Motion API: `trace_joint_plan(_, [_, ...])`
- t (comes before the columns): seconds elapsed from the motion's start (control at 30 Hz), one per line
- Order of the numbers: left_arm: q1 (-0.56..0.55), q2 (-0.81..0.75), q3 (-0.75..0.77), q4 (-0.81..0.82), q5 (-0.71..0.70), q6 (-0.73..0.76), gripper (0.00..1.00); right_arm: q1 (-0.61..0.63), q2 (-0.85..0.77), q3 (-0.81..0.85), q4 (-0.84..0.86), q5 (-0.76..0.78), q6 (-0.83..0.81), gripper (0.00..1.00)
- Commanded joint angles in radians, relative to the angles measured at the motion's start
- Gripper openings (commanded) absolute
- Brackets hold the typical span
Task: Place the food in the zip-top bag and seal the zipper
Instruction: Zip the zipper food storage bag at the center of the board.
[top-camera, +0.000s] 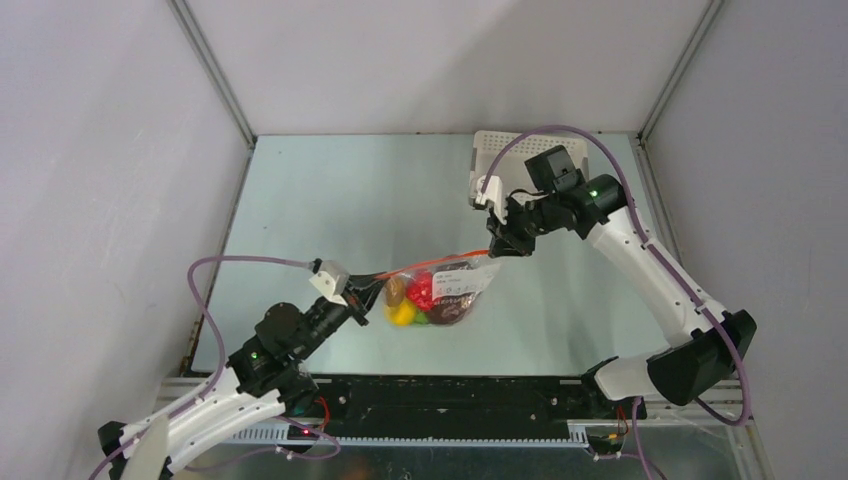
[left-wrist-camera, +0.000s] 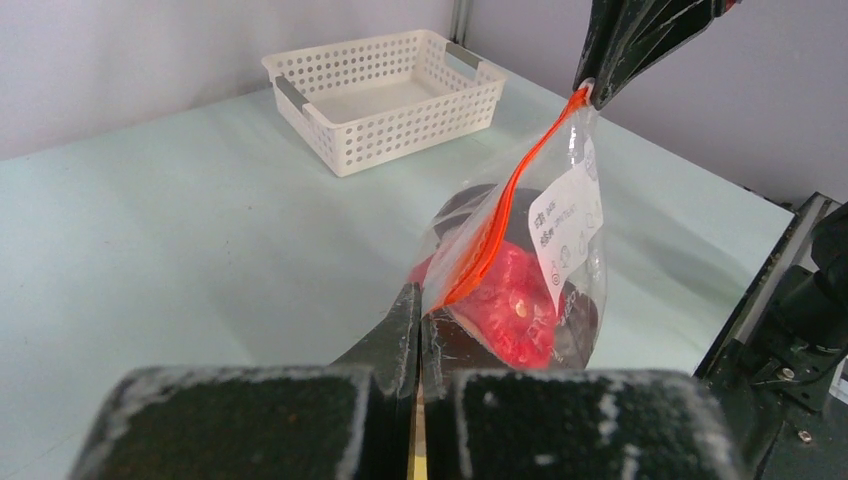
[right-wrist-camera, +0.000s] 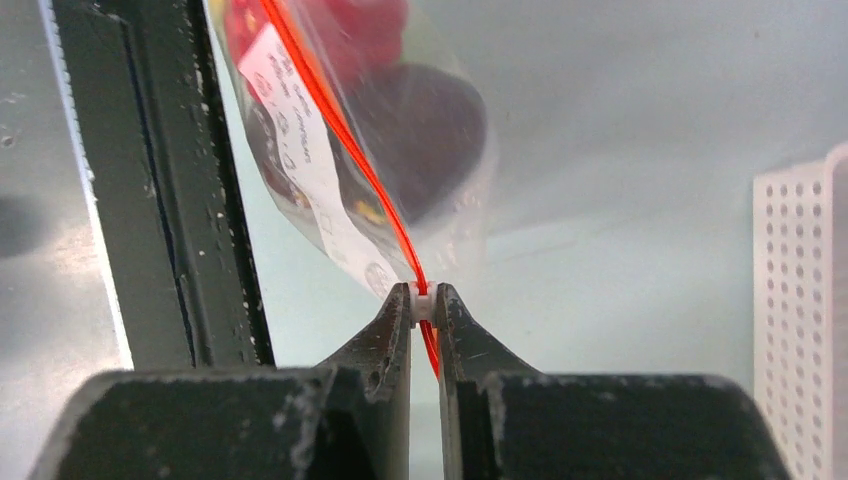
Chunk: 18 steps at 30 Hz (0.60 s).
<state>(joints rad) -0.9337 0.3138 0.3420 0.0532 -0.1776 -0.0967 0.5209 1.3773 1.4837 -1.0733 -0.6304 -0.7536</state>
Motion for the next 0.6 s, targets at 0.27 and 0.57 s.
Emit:
trace_joint_plan(0.27, [0.011,0.060,0.056,0.039,0.019,0.061,0.00,-0.027,-0.008,0.044,-0.051,0.114,-0.025,0.00])
trace_joint_plan(0.57, [0.011,0.021,0.042,0.026,-0.027,0.043,0.00,-0.055,0.017,0.046,-0.037,0.330,0.021,0.00])
